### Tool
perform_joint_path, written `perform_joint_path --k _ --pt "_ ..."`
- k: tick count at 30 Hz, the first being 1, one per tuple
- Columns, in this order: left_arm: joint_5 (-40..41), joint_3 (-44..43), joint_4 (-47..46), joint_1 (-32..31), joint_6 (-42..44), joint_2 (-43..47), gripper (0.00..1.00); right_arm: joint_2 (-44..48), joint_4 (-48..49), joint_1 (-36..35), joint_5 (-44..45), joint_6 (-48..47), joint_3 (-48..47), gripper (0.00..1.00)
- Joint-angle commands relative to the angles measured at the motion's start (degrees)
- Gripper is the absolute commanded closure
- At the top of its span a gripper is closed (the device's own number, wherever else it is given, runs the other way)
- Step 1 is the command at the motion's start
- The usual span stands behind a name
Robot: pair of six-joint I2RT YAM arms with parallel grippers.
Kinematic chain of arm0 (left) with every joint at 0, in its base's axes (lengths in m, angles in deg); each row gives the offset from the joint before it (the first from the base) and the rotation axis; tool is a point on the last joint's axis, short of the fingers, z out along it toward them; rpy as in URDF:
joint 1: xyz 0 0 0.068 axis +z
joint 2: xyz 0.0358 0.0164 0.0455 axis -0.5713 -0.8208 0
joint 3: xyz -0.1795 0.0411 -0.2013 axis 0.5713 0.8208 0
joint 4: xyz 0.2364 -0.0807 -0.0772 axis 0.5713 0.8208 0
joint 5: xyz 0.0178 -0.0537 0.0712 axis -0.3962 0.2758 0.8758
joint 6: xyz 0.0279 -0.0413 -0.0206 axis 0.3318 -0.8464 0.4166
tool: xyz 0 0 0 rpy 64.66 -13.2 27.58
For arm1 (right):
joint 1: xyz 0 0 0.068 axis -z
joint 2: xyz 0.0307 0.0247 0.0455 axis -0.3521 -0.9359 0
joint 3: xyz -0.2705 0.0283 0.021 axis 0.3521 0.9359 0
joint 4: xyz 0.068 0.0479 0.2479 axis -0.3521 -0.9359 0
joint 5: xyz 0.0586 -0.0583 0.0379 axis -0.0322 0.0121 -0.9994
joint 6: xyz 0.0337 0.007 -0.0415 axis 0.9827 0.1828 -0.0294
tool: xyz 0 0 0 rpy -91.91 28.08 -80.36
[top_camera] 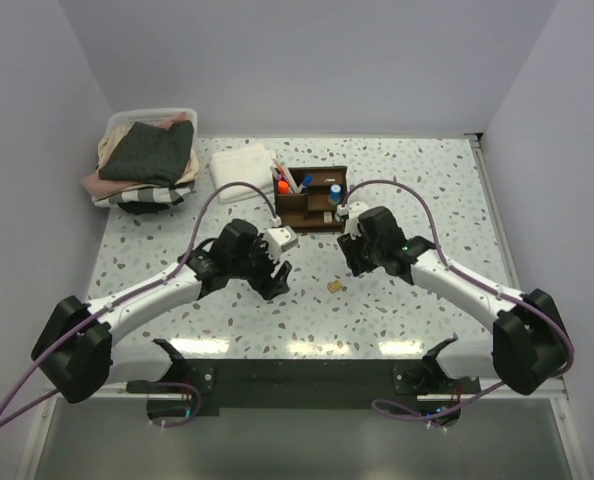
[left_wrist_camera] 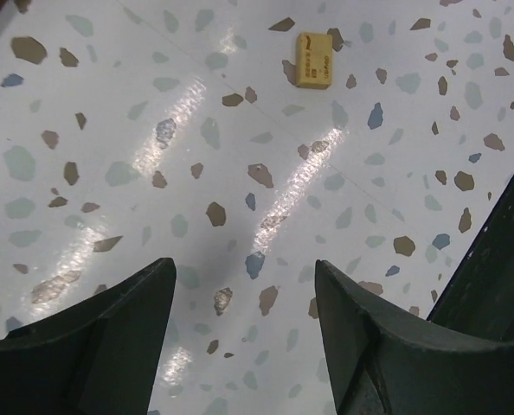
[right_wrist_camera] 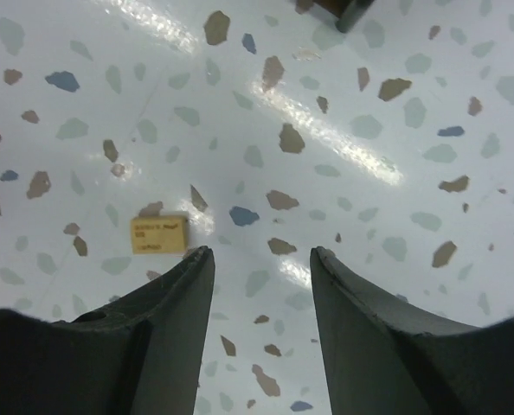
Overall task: Sort the stationery into containers
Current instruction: Pick up the stationery from the center of the board.
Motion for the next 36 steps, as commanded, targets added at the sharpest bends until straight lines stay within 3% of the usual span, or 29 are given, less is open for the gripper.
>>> perform_joint_path --k 1,5,6,10,15,21,28,36 --pt "5.93 -0.85 -6.27 -4.99 -13.81 -6.10 0.30 10.03 5.32 0.63 2.53 -9.97 4.45 0.48" --pt "6.11 -0.84 -8.92 -7.29 -15.49 -9.98 0.30 20.56 4.98 0.71 -11.87 -25.60 11.03 0.48" --pt "6.02 -1.02 -8.66 -7.29 -15.40 -10.42 0.30 21.99 2.72 0.80 -19.56 -34.26 11.92 0.48" --pt "6.63 -1.03 -7.16 -6.94 -13.04 -9.03 0.30 24.64 -2.04 0.80 -31.72 -52.33 15.62 0.46" --pt "3.83 0.47 -7.60 -2.12 -10.31 -6.13 0.30 11.85 -10.38 0.71 -40.90 -70.25 10.63 0.46" --pt "2.15 0.21 -6.90 5.27 -6.62 -3.31 0.30 0.22 -17.68 0.98 -41.79 -85.90 2.01 0.46" --pt "-0.13 1.44 -7.08 11.77 -5.56 0.02 0.30 -6.47 -21.21 2.56 -41.53 -92.44 -2.04 0.48" --pt "-1.63 2.58 -7.16 13.98 -5.56 1.35 0.30 -14.55 -20.87 4.67 -41.17 -92.80 -6.87 0.50"
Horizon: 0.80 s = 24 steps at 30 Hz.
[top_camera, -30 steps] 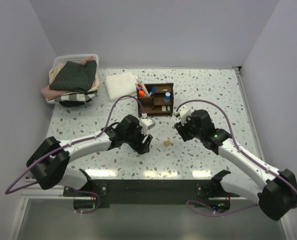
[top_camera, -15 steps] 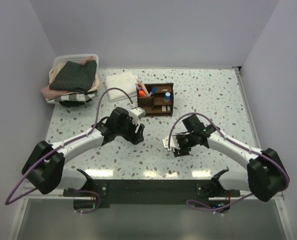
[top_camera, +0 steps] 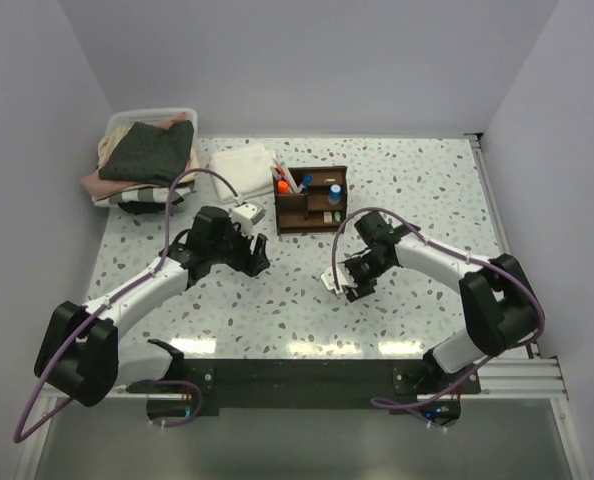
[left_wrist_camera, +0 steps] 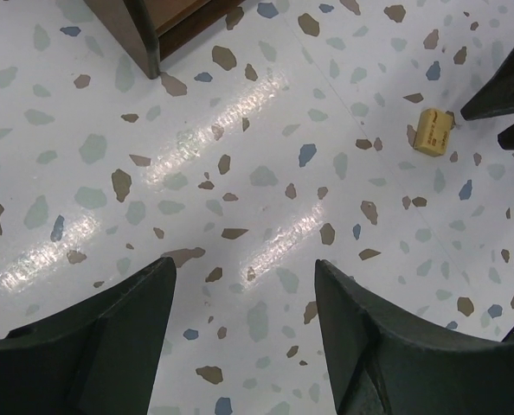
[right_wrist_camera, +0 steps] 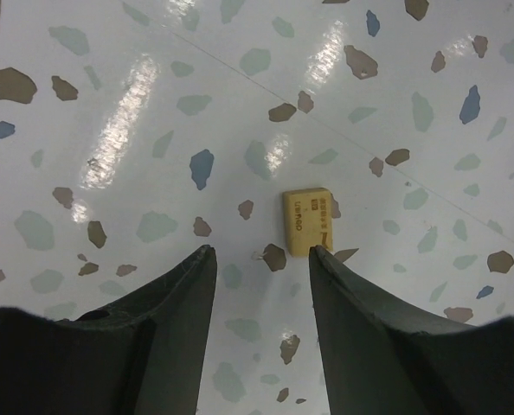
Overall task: Sort the stationery into containers
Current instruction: Pick up the stationery from the center of the board.
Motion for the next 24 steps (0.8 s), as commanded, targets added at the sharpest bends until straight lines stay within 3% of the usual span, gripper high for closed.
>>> perform_joint_path --k 1,17,24 --pt "-2.09 0.66 -1.98 0.93 1.17 1.61 0.30 -2.87 0.03 0.76 -1.83 -2.63 -3.59 0.50" --pt "-2.96 0.48 -2.95 1.99 1.00 0.03 0.30 -10.95 -0.40 0.84 -0.78 -3.95 -8.70 0.51" --pt "-3.32 0.48 -3.48 1.99 0.73 -0.85 0.30 -12.01 -0.85 0.76 0.54 -3.42 -8.35 0.56"
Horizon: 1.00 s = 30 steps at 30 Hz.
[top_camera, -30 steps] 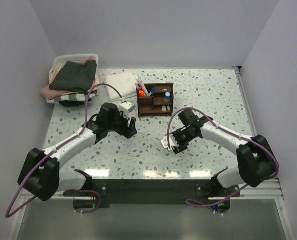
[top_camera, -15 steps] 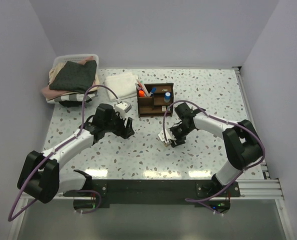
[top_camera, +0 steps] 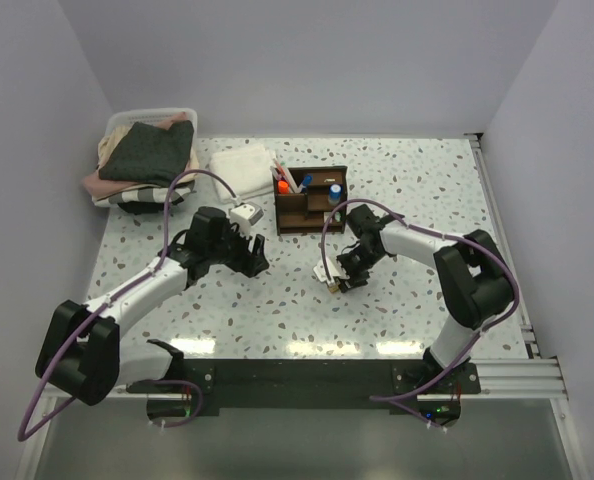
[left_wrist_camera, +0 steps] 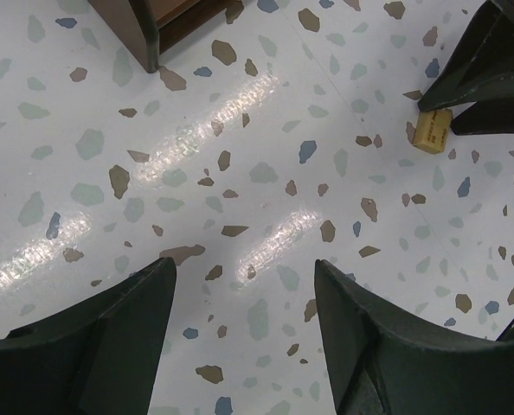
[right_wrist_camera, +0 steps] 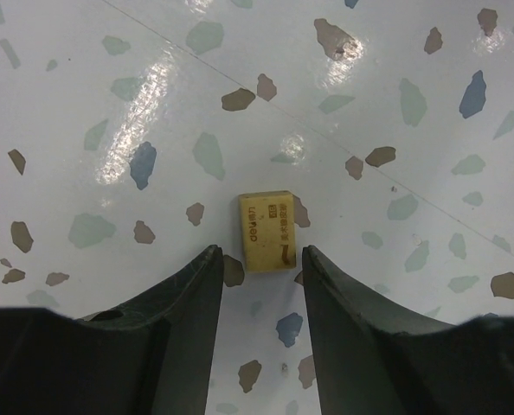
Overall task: Sort the stationery into containers
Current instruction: Pick up the stationery from the center of the board.
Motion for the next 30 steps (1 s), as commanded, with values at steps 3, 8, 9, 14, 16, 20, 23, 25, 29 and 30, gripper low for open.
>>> perform_joint_path --k 3,8,9,14,16,20,23,25,29,30 --pt "-1.50 -0.19 -3.50 0.52 0.56 -0.63 0.30 -0.60 -0.52 0.25 0.46 -1.04 -0.89 0.58" --pt "-1.77 -0.02 -4.20 0.52 0.20 -0.81 0.30 -0.95 0.01 0.17 0.11 0.01 -0.45 0.66" --pt "-1.68 0.07 -4.20 0.52 0.20 -0.81 0.30 -0.95 0.27 0.17 0.02 0.28 -0.36 0.66" --pt "-1.68 0.42 -4.47 0.52 0.21 -0.63 0.30 -0.25 0.63 -0.01 0.11 0.10 0.34 0.68" --pt "-1.68 0.60 -4.56 0.61 0.12 -0.54 0.30 -0.16 0.63 -0.01 0.54 0.45 0.34 0.64" --pt "-1.77 0.86 -4.82 0.61 0.12 -0.54 0.30 -0.25 0.01 -0.10 0.98 1.07 -0.36 0.59" --pt "-1.86 1.12 -5.17 0.61 -0.06 -0.54 0.30 -0.69 -0.25 -0.27 1.16 1.51 -0.97 0.61" --pt "-1.94 1.21 -5.26 0.61 -0.06 -0.63 0.30 -1.30 -0.34 -0.27 1.51 1.86 -1.32 0.64" --pt "-1.94 1.30 -5.52 0.61 -0.06 -0.72 0.30 -2.53 -1.22 -0.45 1.60 2.39 -2.64 0.77" --pt "-1.94 1.30 -5.61 0.61 -0.15 -0.63 0.30 -2.62 -1.74 -0.45 1.34 2.56 -2.99 0.81"
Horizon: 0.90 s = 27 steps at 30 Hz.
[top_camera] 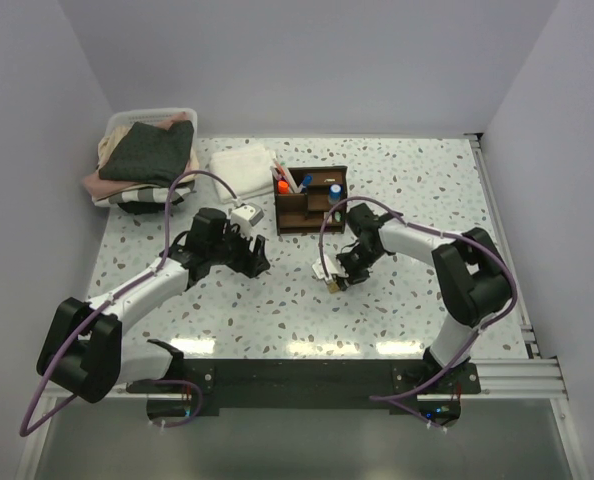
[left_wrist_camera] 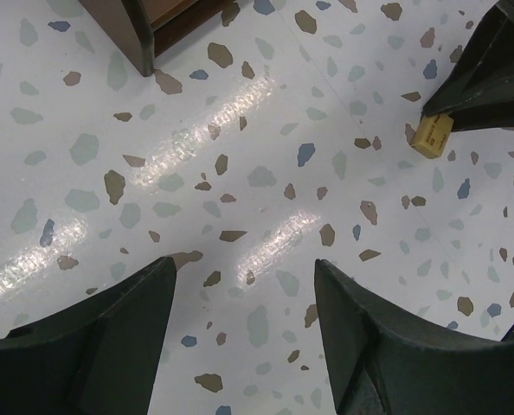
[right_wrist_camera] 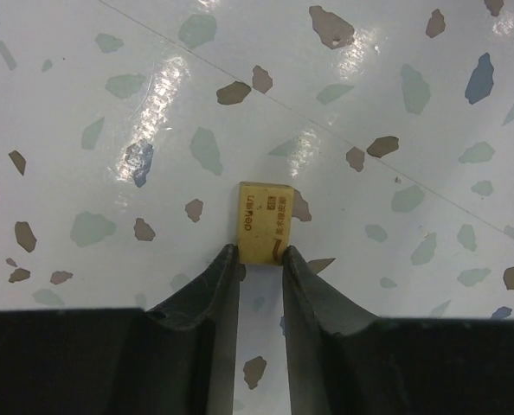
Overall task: Sort the stationery into containers
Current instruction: Pick up the stationery from the center of the board, then place the stationery in the storage box.
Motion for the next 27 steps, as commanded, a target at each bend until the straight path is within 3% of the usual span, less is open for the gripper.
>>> perform_joint_path --k 1,7,10,11,12,14,17,21,27 --pt "-1.20 0.32 -3.25 0.57 -0.08 0.13 0.30 -1.51 -1.16 -0.40 0.37 0.99 -2.64 0.82" --pt "-0.50 -1.00 -2.02 0.57 0.36 0.48 0.30 4.46 0.68 -0.23 -1.29 17.66 -6.51 0.82" --pt "-0.41 -1.97 -1.67 0.92 0.27 0.48 0.30 8.15 5.86 -0.23 -0.16 34.25 -7.92 0.82" --pt "-0.32 -2.49 -1.67 1.09 0.36 0.48 0.30 9.73 10.75 -0.23 1.15 46.05 -8.10 0.82" --pt "-0.32 -2.76 -1.58 1.18 0.36 0.48 0.30 10.26 12.89 -0.14 2.64 51.82 -8.19 0.82" --pt "-0.06 -3.46 -1.49 1.27 0.53 0.40 0.30 10.88 16.49 -0.32 8.70 66.38 -8.97 0.82" --pt "0.38 -3.90 -1.84 1.62 0.80 0.31 0.30 10.97 18.79 -0.23 16.79 80.30 -9.59 0.83" --pt "0.64 -4.16 -1.85 2.15 1.15 0.40 0.30 8.96 20.37 -0.49 23.57 90.79 -11.08 0.82" --pt "1.35 -2.85 -1.67 2.41 1.94 2.06 0.29 4.30 21.26 -0.93 28.23 93.89 -15.12 0.82"
